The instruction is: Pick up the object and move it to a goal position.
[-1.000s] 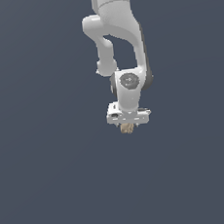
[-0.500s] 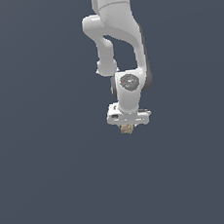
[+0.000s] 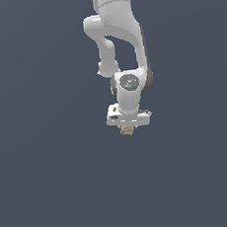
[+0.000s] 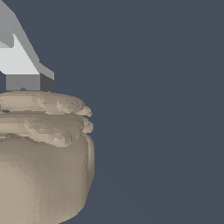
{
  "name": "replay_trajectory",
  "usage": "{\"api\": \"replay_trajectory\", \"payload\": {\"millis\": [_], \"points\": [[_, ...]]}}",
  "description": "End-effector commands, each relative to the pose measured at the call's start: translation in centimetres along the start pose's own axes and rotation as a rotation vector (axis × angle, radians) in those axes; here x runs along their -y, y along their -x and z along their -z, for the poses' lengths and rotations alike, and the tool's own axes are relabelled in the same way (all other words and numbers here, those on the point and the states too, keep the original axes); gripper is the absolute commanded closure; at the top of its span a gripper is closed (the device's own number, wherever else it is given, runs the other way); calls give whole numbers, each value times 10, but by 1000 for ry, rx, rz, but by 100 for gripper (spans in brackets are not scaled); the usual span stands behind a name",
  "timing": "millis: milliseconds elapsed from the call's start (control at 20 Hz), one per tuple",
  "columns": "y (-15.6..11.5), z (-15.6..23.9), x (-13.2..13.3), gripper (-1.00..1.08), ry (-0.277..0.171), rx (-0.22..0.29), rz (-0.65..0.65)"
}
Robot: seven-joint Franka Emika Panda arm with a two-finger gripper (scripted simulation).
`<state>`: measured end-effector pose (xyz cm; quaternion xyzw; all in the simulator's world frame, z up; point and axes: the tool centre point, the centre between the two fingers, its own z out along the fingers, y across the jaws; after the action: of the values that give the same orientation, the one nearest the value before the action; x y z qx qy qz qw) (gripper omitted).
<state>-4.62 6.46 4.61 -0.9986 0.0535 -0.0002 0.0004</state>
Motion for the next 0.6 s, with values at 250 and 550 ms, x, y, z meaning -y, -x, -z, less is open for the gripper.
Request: {"api": "replay_trajectory", "payload": {"millis": [250,550], "points": [[-11,33,-43,108,0,-1,-1],[-26,77,-99,108,-1,0,-2]]}}
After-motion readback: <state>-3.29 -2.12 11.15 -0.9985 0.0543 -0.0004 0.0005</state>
